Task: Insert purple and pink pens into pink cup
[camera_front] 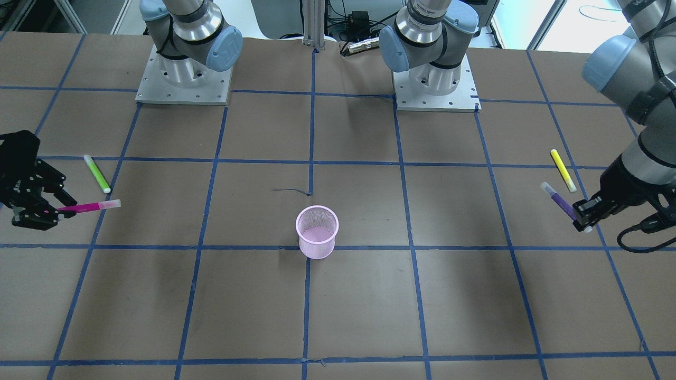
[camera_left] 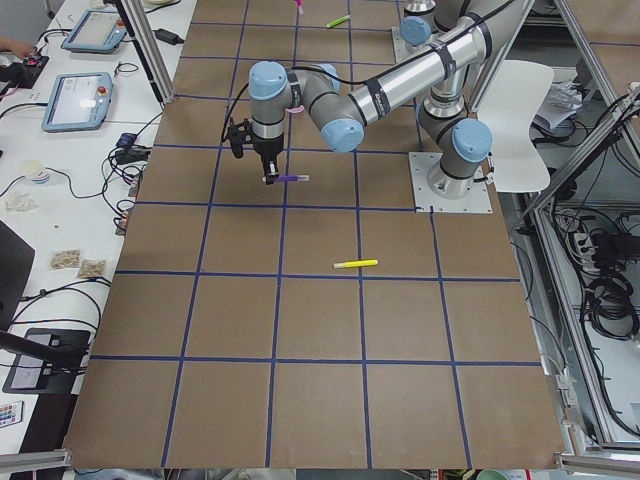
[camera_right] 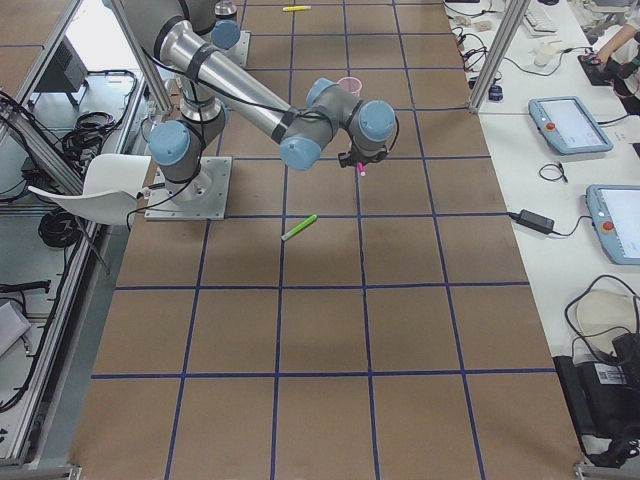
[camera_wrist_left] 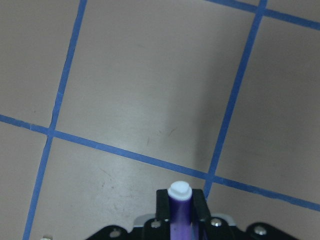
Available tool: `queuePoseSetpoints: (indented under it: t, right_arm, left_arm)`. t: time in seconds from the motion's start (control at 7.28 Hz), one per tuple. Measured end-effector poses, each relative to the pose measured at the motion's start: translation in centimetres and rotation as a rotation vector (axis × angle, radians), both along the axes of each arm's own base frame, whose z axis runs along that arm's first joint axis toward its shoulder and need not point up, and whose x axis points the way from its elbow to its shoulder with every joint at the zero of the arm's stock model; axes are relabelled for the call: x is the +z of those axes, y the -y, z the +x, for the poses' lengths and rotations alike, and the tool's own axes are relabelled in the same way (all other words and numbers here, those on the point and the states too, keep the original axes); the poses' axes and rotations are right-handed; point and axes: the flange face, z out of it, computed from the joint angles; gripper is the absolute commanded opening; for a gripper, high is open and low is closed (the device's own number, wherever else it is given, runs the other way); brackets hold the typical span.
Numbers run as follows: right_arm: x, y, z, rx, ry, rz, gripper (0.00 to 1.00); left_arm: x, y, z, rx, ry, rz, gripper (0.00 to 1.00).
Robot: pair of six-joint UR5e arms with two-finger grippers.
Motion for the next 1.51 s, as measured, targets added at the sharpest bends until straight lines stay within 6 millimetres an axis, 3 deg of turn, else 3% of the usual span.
queuePoseSetpoints:
  t: [0.41,0.69,1.1,1.24,1.51]
  right_arm:
    - [2.1,1.2,11.3,-0.108,-0.021,0.019,0.07]
    - [3.6,0.9,20.4,-0.169,-0.034,-0.014,0.07]
    - [4.8,-2.8,34.7,-0.286,-0.106,-0.086,0.07]
    - [4.5,-4.1,37.9,-0.321,-0.153,-0.116,0.07]
    - [3.9,-6.4,41.4,-0.332,-0.274,-0.179,0.06]
  left_arm:
    - [-0.2,-0.1,-0.2,0.0,-0.002,0.003,0.0]
    - [-0.4,-0.2,-0.2,-0.001,-0.003,0.006,0.0]
    - [-0.7,-0.3,-0.1,-0.002,-0.009,0.01,0.0]
    - [-0.7,-0.3,-0.1,-0.002,-0.011,0.012,0.0]
    - [-0.9,-0.3,0.0,-0.003,-0.014,0.014,0.0]
